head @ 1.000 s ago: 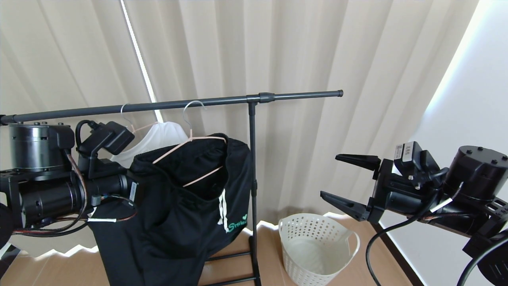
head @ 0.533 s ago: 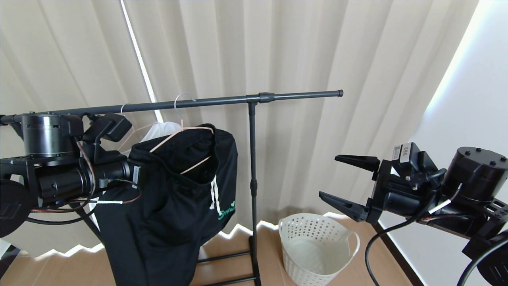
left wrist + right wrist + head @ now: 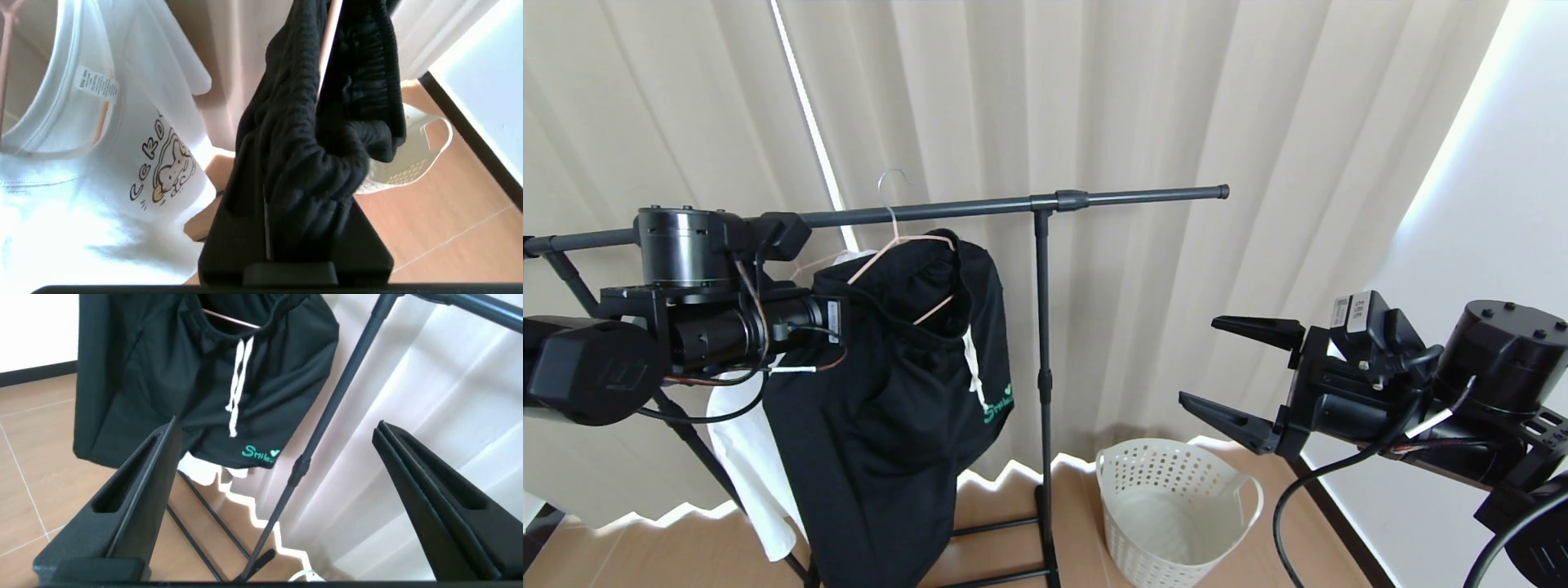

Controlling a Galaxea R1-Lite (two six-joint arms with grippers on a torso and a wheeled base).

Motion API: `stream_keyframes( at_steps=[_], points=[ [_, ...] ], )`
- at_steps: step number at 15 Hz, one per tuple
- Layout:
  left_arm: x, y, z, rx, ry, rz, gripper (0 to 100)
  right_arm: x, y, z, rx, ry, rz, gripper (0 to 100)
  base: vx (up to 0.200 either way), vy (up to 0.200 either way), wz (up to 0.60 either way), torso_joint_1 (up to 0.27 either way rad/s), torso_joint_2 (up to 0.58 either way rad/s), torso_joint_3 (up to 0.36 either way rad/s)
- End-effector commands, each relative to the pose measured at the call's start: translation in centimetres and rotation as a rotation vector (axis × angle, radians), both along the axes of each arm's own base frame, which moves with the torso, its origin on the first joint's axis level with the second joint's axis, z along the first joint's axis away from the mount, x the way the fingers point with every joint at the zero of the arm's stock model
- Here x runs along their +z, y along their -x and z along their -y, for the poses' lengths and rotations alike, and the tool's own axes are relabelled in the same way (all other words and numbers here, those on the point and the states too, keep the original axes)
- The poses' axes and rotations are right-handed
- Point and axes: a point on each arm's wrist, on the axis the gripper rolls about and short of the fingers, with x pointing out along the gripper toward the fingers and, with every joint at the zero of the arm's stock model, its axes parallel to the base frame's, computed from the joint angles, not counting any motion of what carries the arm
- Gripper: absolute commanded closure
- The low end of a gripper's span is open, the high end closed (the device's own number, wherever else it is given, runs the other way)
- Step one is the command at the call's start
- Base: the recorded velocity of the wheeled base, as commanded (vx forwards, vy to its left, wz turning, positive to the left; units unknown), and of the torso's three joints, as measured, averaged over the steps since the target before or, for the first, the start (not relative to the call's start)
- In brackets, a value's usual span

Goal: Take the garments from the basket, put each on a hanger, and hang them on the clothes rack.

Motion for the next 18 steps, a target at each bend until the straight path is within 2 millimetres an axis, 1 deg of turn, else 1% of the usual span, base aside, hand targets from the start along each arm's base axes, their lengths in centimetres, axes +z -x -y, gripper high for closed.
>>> stream_keyframes(
  at_steps=[1,3,4,5,8,18],
  points=[
    [-1.1,-1.3,0.4,0.003,-0.001,-0.026,100,0.0,0.0,0.0,0.001,0.000,0.001,0,0.000,0.000,0.00,0.000,0.00,0.000],
    [-1.5,-2.6,1.0,-0.002,0.003,-0.031,100,0.1,0.0,0.0,0.001,-0.001,0.004,0,0.000,0.000,0.00,0.000,0.00,0.000],
    [-1.4,-3.1,1.3,-0.002,0.020,-0.024,100,0.1,0.0,0.0,0.001,-0.001,0.004,0,0.000,0.000,0.00,0.000,0.00,0.000],
    [-1.3,-3.8,2.1,0.010,0.044,-0.022,100,0.1,0.0,0.0,0.001,-0.001,0.004,0,0.000,0.000,0.00,0.000,0.00,0.000],
    [-2.3,-5.3,3.0,0.060,0.031,-0.030,100,0.1,0.0,0.0,0.001,-0.001,0.005,0,0.000,0.000,0.00,0.000,0.00,0.000],
    [-3.9,-6.3,3.5,0.078,0.065,-0.054,100,0.0,0.0,0.0,0.001,-0.001,0.004,0,0.000,0.000,0.00,0.000,0.00,0.000]
  ],
)
